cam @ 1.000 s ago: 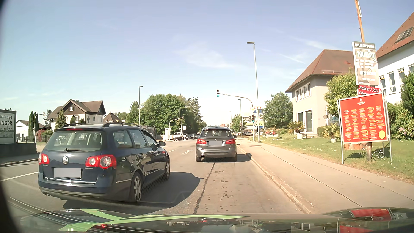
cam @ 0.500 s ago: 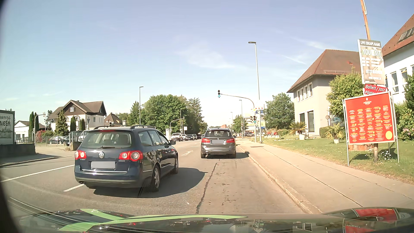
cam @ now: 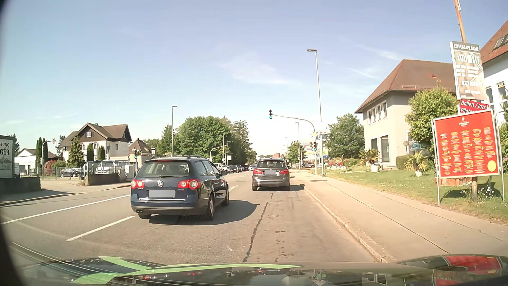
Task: Follow the waypoints while adhering to traffic rules and regulations
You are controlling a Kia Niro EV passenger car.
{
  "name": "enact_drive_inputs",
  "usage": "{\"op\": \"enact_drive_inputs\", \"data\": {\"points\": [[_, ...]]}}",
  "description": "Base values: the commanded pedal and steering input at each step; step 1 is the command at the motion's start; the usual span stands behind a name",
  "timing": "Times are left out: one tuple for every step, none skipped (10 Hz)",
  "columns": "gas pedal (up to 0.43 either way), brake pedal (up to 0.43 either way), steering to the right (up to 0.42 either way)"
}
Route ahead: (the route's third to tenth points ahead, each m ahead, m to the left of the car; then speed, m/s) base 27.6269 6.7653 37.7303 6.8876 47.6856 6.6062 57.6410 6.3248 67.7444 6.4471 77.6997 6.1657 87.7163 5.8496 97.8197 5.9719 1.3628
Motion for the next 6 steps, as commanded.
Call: {"op": "enact_drive_inputs", "data": {"points": [[0.110,0.000,-0.046],[0.110,0.000,-0.041],[0.130,0.000,-0.039],[0.150,0.000,-0.039],[0.157,0.000,-0.036],[0.169,0.000,-0.032]]}}
